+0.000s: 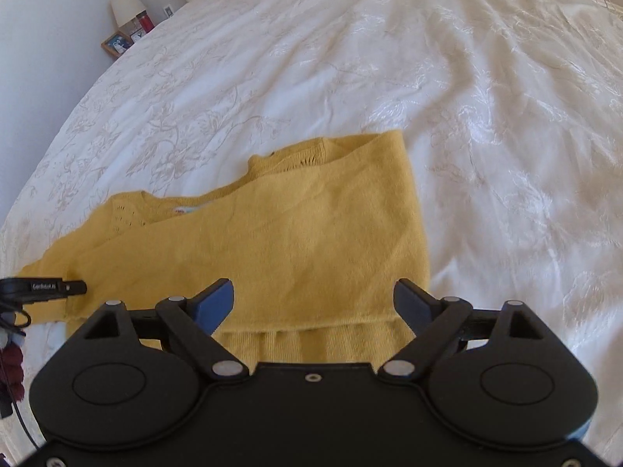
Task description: Fold small clothes
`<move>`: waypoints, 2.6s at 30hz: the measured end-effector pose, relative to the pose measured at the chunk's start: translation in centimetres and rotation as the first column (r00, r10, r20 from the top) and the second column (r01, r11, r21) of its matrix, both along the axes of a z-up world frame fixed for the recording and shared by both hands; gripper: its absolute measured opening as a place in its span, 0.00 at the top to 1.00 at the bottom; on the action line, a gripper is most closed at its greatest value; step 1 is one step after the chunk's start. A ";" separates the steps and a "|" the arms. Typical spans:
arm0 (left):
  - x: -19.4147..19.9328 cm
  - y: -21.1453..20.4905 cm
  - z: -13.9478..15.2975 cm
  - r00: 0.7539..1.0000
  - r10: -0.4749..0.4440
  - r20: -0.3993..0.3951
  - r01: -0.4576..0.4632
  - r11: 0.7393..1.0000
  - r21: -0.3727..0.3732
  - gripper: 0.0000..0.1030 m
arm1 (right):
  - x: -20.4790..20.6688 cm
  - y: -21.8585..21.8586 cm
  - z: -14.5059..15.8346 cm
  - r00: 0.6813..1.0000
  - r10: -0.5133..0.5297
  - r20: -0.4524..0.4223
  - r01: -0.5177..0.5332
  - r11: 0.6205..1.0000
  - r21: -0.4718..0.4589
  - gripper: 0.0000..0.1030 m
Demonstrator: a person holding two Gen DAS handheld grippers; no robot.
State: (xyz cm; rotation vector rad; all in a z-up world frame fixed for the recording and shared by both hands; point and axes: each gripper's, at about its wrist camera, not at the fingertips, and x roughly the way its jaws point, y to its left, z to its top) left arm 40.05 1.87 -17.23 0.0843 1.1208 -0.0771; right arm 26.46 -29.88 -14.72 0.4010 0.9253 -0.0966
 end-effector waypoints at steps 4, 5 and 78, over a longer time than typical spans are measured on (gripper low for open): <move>-0.3 0.2 0.3 1.000 0.000 0.000 0.000 1.000 -0.012 0.73 | 3.2 -1.4 -1.0 0.999 -0.045 -0.020 0.044 0.995 -0.087 0.11; -0.4 0.3 0.4 1.000 0.000 0.006 0.000 1.000 -0.013 0.73 | 3.9 -2.2 -1.6 0.997 -0.073 -0.037 0.069 0.993 -0.090 0.11; -18.0 2.0 4.6 0.999 -0.021 -0.033 0.014 0.974 -0.226 0.09 | -12.6 4.1 -0.3 0.976 0.169 -0.139 -0.165 0.985 0.040 0.00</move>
